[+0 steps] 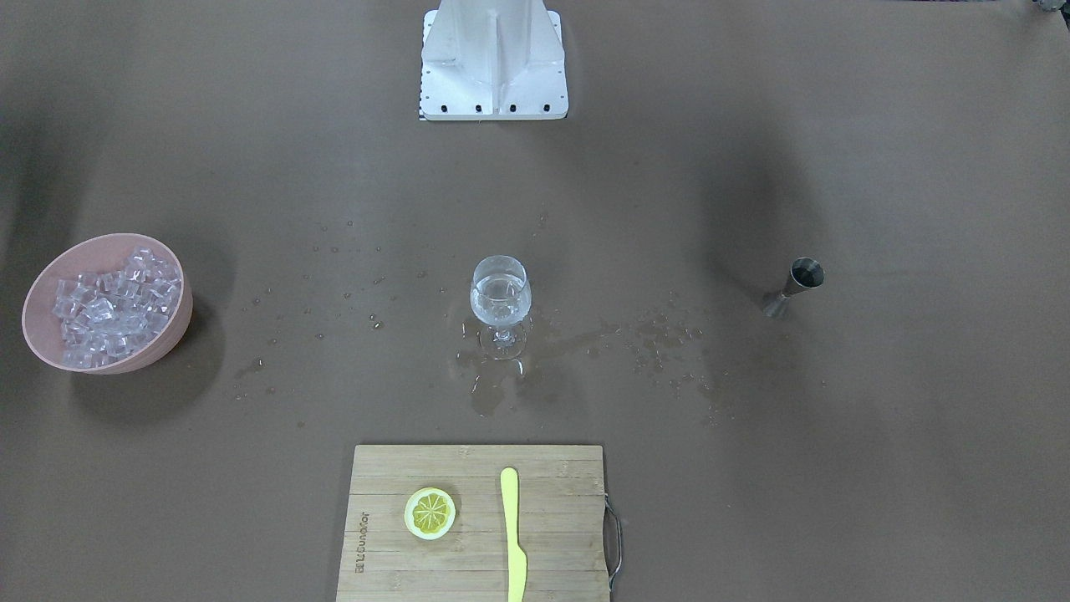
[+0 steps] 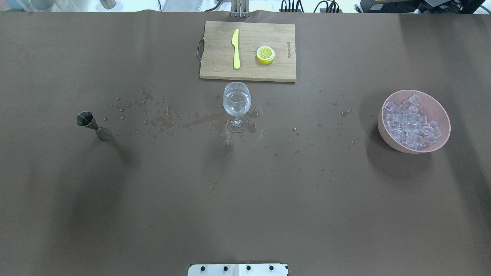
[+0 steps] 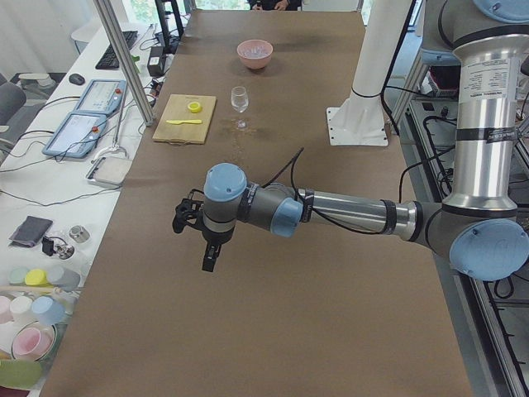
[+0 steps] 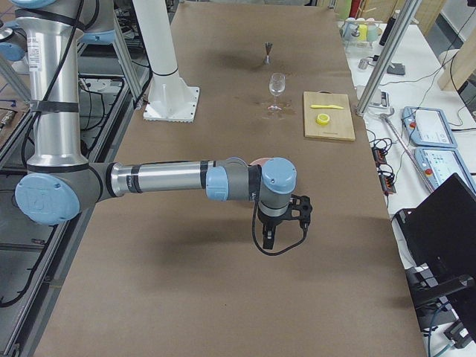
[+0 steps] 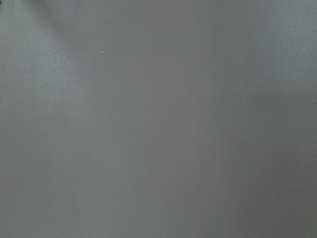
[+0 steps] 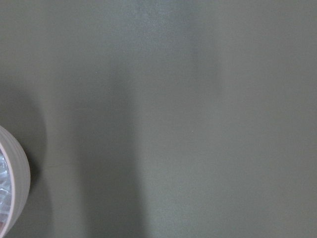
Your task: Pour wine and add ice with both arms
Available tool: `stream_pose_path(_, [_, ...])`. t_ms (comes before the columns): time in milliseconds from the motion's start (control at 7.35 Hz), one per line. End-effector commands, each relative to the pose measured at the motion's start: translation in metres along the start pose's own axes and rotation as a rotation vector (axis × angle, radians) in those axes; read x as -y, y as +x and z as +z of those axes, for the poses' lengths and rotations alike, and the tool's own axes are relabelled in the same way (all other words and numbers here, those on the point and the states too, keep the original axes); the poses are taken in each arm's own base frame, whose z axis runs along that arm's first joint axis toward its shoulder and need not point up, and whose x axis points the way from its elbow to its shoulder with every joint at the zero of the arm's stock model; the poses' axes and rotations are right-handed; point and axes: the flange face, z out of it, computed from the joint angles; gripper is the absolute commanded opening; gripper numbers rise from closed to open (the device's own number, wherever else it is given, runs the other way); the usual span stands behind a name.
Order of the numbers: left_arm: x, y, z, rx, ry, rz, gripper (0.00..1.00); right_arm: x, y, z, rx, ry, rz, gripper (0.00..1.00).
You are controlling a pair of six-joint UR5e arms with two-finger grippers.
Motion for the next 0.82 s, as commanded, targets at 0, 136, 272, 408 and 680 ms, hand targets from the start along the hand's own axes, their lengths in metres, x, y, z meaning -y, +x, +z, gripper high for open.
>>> stream_pose_path(0, [-0.0042,-0.0032,0.003,0.0,-0.002,0.0,0.85,-0.0001,0.0009,0.0009,0.0,-0.002,0.002,1.0])
stream_pose_path(136, [-0.0035,-0.0031,0.0029,0.001,0.008,0.009,0.96,-0.0001,0.0009,0.0009,0.0,-0.002,0.003,1.0])
stream_pose_path(272, [-0.0071,-0.0048,0.0044,-0.001,0.009,0.007,0.97,-0.0001,0.0009,0.0009,0.0,-0.002,0.003,1.0])
stream_pose_path(408, [-0.0064,-0.0045,0.0042,-0.001,0.009,0.006,0.97,-0.0001,0.0003,0.0003,0.0,-0.001,0.001,1.0])
stream_pose_path(680, [-0.0014,0.0007,-0.0007,-0.004,0.019,0.01,0.97,0.0,0.0002,0.0002,0.0,0.0,0.0,1.0])
